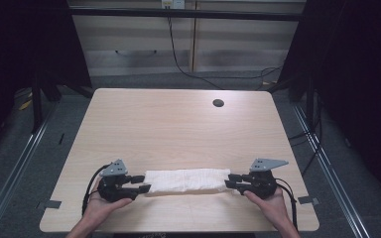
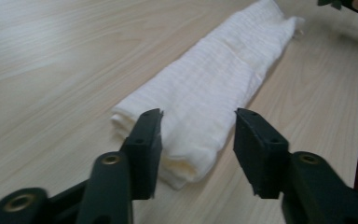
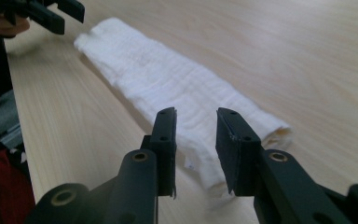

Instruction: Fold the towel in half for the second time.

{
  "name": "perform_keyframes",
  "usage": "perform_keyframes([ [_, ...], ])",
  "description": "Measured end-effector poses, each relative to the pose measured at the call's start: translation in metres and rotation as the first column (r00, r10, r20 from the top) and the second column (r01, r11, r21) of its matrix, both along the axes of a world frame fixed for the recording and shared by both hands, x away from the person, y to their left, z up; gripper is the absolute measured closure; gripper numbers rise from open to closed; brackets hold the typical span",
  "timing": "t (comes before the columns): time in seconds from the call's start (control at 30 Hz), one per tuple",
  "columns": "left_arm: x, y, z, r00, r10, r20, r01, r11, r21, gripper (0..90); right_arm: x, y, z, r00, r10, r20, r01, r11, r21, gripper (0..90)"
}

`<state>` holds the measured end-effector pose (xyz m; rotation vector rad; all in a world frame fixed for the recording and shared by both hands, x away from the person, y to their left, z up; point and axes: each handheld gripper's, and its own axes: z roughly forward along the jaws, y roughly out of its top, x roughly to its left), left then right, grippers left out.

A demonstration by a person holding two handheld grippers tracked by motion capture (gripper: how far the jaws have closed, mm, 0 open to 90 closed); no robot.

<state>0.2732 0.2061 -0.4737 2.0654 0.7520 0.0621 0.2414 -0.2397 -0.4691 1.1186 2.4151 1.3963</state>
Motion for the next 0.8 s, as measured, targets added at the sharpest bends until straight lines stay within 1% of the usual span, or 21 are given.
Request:
perform_keyframes([
  [0.03,0.0,0.004,0.001,0.9999,0.017,-0.001,-0.017,0.9999,-0.003,48.4,0.0,-0.002,0.002,0.9999,-0.011,0.006,0.011,1.0,0.011,67.7],
  [0.17,0.003,0.021,0.004,0.9966,0.083,0.0,-0.083,0.9966,0.002,41.7,-0.002,-0.015,0.008,0.9957,-0.085,0.037,0.085,0.996,0.015,62.6],
  [0.23,0.002,0.03,0.005,0.9919,0.127,0.01,-0.127,0.9919,0.006,39.1,-0.004,-0.022,0.008,0.9923,-0.115,0.048,0.114,0.993,0.024,59.8],
  [0.27,0.002,0.034,0.005,0.99,0.141,0.012,-0.141,0.99,0.004,37.8,-0.004,-0.026,0.007,0.9894,-0.135,0.053,0.134,0.991,0.015,59.1],
  [0.3,0.001,0.039,0.004,0.9884,0.151,0.015,-0.151,0.9885,-0.001,37.1,-0.004,-0.03,0.006,0.9882,-0.143,0.055,0.142,0.99,0.017,59.0],
  [0.33,0.0,0.043,0.002,0.985,0.172,0.015,-0.172,0.9851,-0.011,36.2,-0.004,-0.033,0.005,0.9868,-0.152,0.056,0.151,0.988,0.023,58.3],
  [0.37,0.0,0.047,0.002,0.9822,0.187,0.016,-0.187,0.9823,-0.01,35.3,-0.005,-0.036,0.003,0.9838,-0.169,0.059,0.168,0.985,0.025,57.4],
  [0.43,0.0,0.055,0.0,0.9789,0.204,0.019,-0.203,0.979,-0.015,33.2,-0.005,-0.041,0.001,0.9798,-0.192,0.055,0.19,0.981,0.038,55.1],
  [0.47,0.0,0.06,-0.001,0.9739,0.226,0.02,-0.226,0.974,-0.019,32.8,-0.005,-0.044,0.0,0.9771,-0.204,0.06,0.202,0.979,0.036,53.8],
  [0.5,0.001,0.063,-0.001,0.9718,0.234,0.024,-0.234,0.9721,-0.014,31.8,-0.005,-0.047,0.0,0.9735,-0.221,0.058,0.219,0.975,0.039,53.2],
  [0.53,0.001,0.063,-0.001,0.9718,0.234,0.024,-0.234,0.9721,-0.014,30.5,-0.005,-0.047,0.0,0.9735,-0.221,0.058,0.219,0.975,0.039,53.2],
  [0.57,0.003,0.071,-0.003,0.9554,0.294,0.025,-0.294,0.9557,-0.019,30.0,-0.006,-0.051,-0.002,0.9706,-0.234,0.057,0.232,0.972,0.047,51.4],
  [0.6,0.005,0.074,-0.006,0.9534,0.302,-0.003,-0.302,0.9531,-0.027,29.6,-0.007,-0.053,-0.003,0.9689,-0.242,0.051,0.24,0.97,0.043,50.6],
  [0.63,0.008,0.077,-0.009,0.9524,0.305,-0.011,-0.305,0.9523,-0.018,28.5,-0.007,-0.055,-0.003,0.9675,-0.248,0.047,0.247,0.968,0.037,50.2],
  [0.67,0.008,0.077,-0.012,0.9465,0.323,-0.006,-0.323,0.9465,-0.008,28.5,-0.007,-0.056,-0.004,0.9656,-0.255,0.048,0.254,0.967,0.036,49.5],
  [0.7,0.008,0.077,-0.013,0.9471,0.321,-0.008,-0.321,0.947,-0.015,28.2,-0.007,-0.058,-0.005,0.9641,-0.262,0.043,0.26,0.965,0.038,47.9],
  [0.73,0.009,0.077,-0.014,0.9509,0.309,-0.012,-0.309,0.9508,-0.016,27.1,-0.007,-0.059,-0.006,0.962,-0.27,0.041,0.269,0.963,0.038,46.2],
  [0.77,0.009,0.076,-0.013,0.9485,0.317,-0.006,-0.317,0.9483,-0.021,25.9,-0.006,-0.059,-0.007,0.9605,-0.276,0.038,0.275,0.961,0.032,45.4],
  [0.8,0.009,0.076,-0.013,0.9485,0.317,-0.006,-0.317,0.9483,-0.021,25.9,-0.005,-0.059,-0.008,0.9588,-0.281,0.041,0.281,0.96,0.017,44.1],
])
